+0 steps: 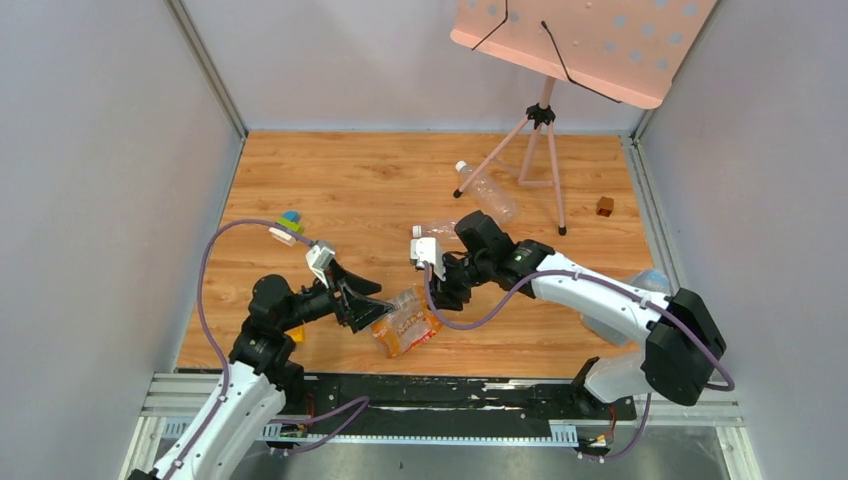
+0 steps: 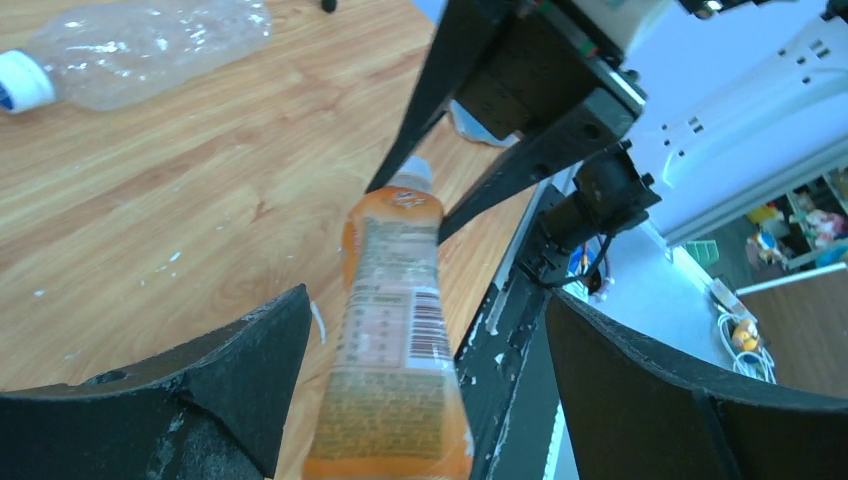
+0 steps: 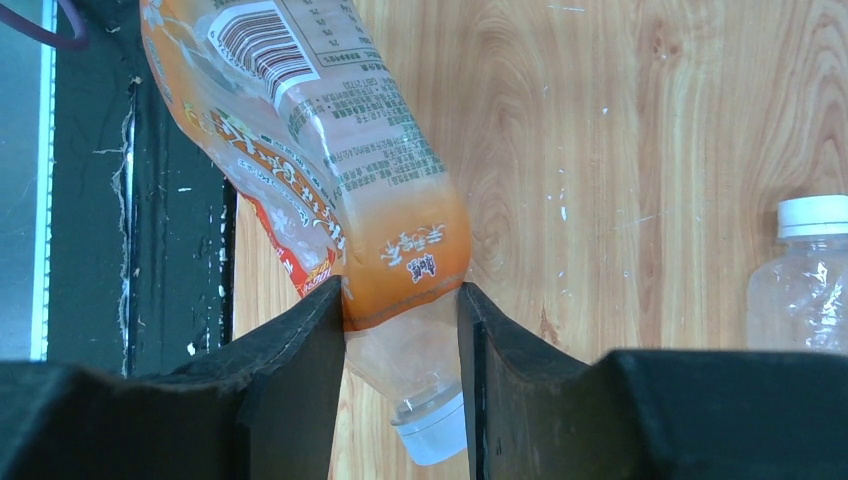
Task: Unscrew the bottle caps
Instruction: Pick up the plastic bottle at the center of the board.
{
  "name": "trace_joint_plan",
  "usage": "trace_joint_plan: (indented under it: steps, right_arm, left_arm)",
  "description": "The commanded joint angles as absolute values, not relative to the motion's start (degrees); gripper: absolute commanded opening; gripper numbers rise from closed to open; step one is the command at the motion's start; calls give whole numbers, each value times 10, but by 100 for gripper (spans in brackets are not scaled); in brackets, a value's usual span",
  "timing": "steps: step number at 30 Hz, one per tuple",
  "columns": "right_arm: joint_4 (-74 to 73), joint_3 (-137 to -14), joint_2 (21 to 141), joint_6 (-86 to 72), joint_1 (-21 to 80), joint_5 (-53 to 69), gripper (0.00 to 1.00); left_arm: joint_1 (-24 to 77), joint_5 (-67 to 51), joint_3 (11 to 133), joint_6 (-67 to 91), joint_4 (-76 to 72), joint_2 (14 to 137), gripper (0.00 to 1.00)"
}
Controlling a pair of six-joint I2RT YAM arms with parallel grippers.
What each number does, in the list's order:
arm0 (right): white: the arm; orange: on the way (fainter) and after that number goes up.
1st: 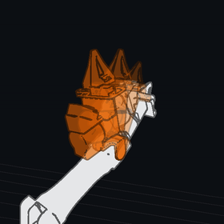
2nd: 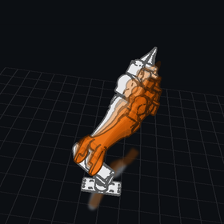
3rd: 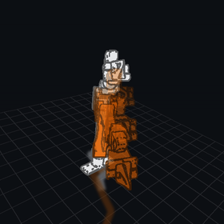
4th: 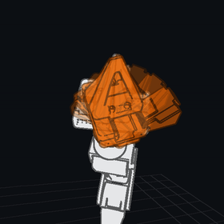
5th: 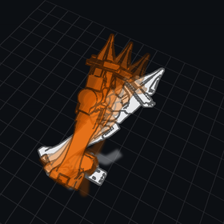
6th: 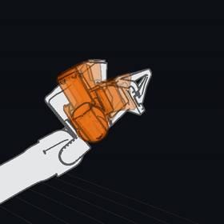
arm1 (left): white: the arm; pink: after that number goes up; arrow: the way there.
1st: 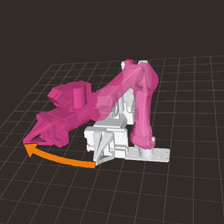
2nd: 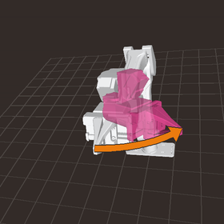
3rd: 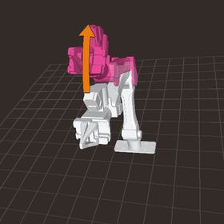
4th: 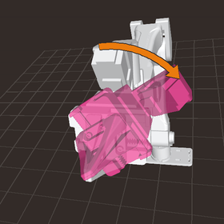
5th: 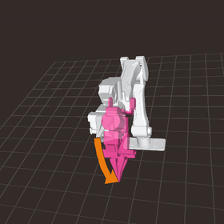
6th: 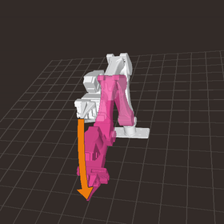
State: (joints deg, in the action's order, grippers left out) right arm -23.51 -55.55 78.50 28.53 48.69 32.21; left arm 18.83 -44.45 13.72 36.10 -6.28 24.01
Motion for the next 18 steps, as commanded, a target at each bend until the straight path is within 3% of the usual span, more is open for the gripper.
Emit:
trace_joint_plan:
  steps: [1, 11, 15, 18]
  right_arm:
    - [-297, -612, 809, 334, 489, 358, 2]
    - [-304, -627, 790, 352, 496, 380, 2]
    - [-303, -624, 781, 348, 497, 376, 2]
    - [-298, -622, 775, 333, 498, 363, 3]
  left_arm:
    - [234, -422, 173, 320, -68, 261, 92]
    - [380, -297, 245, 212, -3, 436, 85]
    - [392, -283, 264, 199, 13, 479, 70]
    - [397, -278, 269, 195, 10, 494, 52]
